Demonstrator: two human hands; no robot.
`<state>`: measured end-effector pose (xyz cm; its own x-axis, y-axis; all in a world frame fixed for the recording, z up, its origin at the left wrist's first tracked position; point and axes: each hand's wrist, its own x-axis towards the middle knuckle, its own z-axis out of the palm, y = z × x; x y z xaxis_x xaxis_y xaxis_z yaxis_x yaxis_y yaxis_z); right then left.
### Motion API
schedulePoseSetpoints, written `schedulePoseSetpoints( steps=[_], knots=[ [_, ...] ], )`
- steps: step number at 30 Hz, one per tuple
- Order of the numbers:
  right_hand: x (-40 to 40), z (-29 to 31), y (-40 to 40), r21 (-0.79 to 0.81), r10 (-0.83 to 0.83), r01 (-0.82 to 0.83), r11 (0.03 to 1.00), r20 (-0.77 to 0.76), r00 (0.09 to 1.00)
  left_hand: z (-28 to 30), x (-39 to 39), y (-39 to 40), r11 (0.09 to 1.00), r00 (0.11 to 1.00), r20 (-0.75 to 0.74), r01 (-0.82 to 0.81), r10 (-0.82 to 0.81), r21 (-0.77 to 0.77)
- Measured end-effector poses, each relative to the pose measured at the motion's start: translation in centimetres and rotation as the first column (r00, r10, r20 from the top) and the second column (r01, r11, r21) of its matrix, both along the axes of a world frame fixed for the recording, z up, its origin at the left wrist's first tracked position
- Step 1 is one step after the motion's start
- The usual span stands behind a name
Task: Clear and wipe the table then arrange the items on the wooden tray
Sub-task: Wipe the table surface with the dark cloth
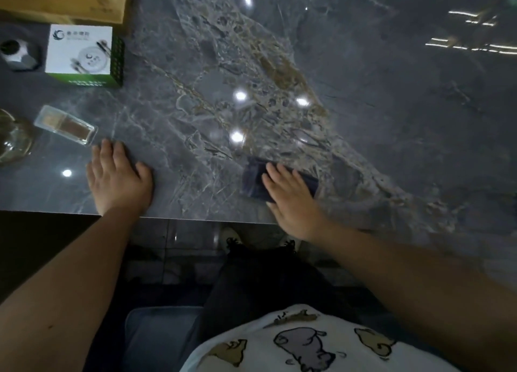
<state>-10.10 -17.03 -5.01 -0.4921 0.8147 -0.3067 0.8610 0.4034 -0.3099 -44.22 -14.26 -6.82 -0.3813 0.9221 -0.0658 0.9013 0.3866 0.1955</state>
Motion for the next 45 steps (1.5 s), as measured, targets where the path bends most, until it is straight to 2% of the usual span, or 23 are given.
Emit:
schedulePoseSetpoints(
  steps=[4,6,7,9,10,11,12,13,15,17,19,21,23,28,33,35,37,38,40,41,42,43,45],
  knots=[
    [-0.6,0.4,-1.4,-0.084,-0.087,0.077,0.993,-0.118,0.989,-0.1,-0.1,0.0,1.000,1.000,0.000,0.014,-0.014,0.000],
    [-0.6,1.5,-1.2,-0.307,-0.281,0.189,0.933,-0.291,0.915,-0.1,-0.2,-0.2,1.000,1.000,0.010,0.011,-0.011,0.006],
    [-0.5,2.5,-1.1,-0.471,-0.462,0.260,0.843,-0.385,0.799,-0.1,-0.2,-0.1,1.000,1.000,0.015,0.016,-0.016,0.011],
    [0.6,4.6,-0.7,-0.739,-0.810,0.359,0.570,-0.434,0.394,-0.2,-0.2,-0.1,1.000,0.999,0.025,0.020,-0.020,0.020],
    [1.8,5.5,-0.1,-0.802,-0.886,0.377,0.463,-0.417,0.201,-0.2,-0.2,-0.1,1.000,0.999,0.026,0.018,-0.019,0.022],
    [3.2,6.3,0.8,-0.823,-0.907,0.398,0.407,-0.415,0.068,-0.2,-0.2,-0.1,1.000,1.000,0.026,0.017,-0.017,0.026],
    [5.1,6.8,2.1,-0.807,-0.901,0.451,0.381,-0.433,-0.014,-0.3,-0.2,-0.1,0.999,1.000,0.024,0.017,-0.018,0.033],
    [7.1,7.5,3.8,-0.749,-0.876,0.534,0.393,-0.481,-0.029,-0.4,-0.3,-0.2,0.999,1.000,0.024,0.018,-0.019,0.042],
    [11.6,7.7,8.1,-0.497,-0.815,0.744,0.446,-0.569,0.109,-0.6,-0.3,-0.1,0.998,1.000,0.023,0.019,-0.021,0.052],
    [15.7,7.3,12.1,-0.208,-0.790,0.838,0.505,-0.502,0.351,-0.6,-0.3,-0.1,0.998,1.000,0.011,0.022,-0.023,0.059],
    [18.5,5.3,15.0,-0.025,-0.723,0.760,0.650,-0.329,0.607,-0.7,-0.3,0.0,0.998,1.000,0.003,0.016,-0.017,0.066],
    [18.9,2.2,16.1,0.063,-0.618,0.622,0.781,-0.070,0.783,-0.6,-0.2,0.1,0.998,1.000,-0.005,0.011,-0.011,0.065],
    [16.8,-0.4,14.9,0.145,-0.525,0.509,0.848,0.100,0.845,-0.5,-0.1,-0.1,0.999,1.000,-0.020,0.013,-0.012,0.043],
    [10.8,-0.7,6.8,0.138,-0.306,0.289,0.947,0.129,0.943,-0.2,0.1,0.3,0.998,0.999,-0.029,0.037,-0.038,-0.052],
    [5.4,0.1,-2.5,-0.014,-0.201,0.201,0.979,-0.012,0.979,0.0,0.0,0.3,0.991,0.999,-0.017,0.033,-0.035,-0.132],
    [4.3,0.6,-3.8,-0.096,-0.264,0.254,0.962,-0.113,0.958,0.0,0.2,0.3,0.989,0.999,-0.020,0.039,-0.042,-0.146],
    [4.1,2.1,-3.3,-0.290,-0.464,0.388,0.875,-0.277,0.841,0.0,0.6,0.3,0.990,1.000,-0.017,0.020,-0.023,-0.138],
    [4.5,3.1,-2.6,-0.432,-0.616,0.466,0.773,-0.330,0.716,0.0,0.8,0.3,0.992,1.000,-0.011,0.002,-0.003,-0.127],
    [6.4,5.2,-0.8,-0.701,-0.874,0.522,0.486,-0.381,0.302,-0.2,1.2,0.2,0.993,0.999,0.007,-0.036,0.037,-0.110],
    [7.7,6.0,0.0,-0.773,-0.920,0.513,0.372,-0.379,0.097,-0.3,1.3,0.2,0.994,0.999,0.012,-0.049,0.051,-0.101],
    [9.4,6.4,0.7,-0.803,-0.926,0.517,0.295,-0.374,-0.054,-0.4,1.3,0.2,0.994,0.998,0.019,-0.056,0.058,-0.092],
    [11.2,6.8,1.3,-0.798,-0.916,0.552,0.244,-0.376,-0.139,-0.5,1.2,0.2,0.995,0.998,0.026,-0.058,0.060,-0.083],
    [15.4,7.2,2.2,-0.680,-0.900,0.708,0.189,-0.409,-0.152,-0.5,1.3,0.1,0.996,0.998,0.027,-0.056,0.058,-0.066]
  ],
)
